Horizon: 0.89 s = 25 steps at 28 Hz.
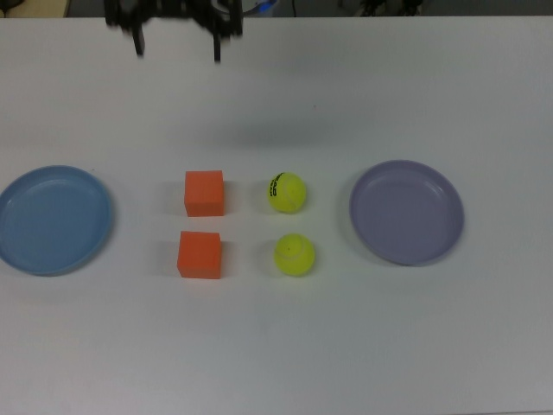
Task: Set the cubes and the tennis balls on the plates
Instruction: 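Lower the gripper onto the first orange cube and grasp it, then carry the orange cube to the blue plate and release it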
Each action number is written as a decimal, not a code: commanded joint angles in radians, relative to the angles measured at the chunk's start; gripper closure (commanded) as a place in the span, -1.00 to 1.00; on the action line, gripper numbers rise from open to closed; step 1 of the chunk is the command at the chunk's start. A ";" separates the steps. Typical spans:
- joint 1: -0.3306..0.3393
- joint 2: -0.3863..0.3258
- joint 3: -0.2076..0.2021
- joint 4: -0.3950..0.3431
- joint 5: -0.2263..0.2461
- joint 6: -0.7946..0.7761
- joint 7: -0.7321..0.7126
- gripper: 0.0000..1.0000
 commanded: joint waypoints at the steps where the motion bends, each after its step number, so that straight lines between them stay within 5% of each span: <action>1: 0.030 0.116 -0.006 0.002 -0.021 0.118 0.017 -1.00; 7: 0.051 0.220 -0.006 -0.003 -0.061 0.282 0.020 -1.00; 25: 0.101 0.459 -0.008 -0.024 -0.351 0.499 0.210 -1.00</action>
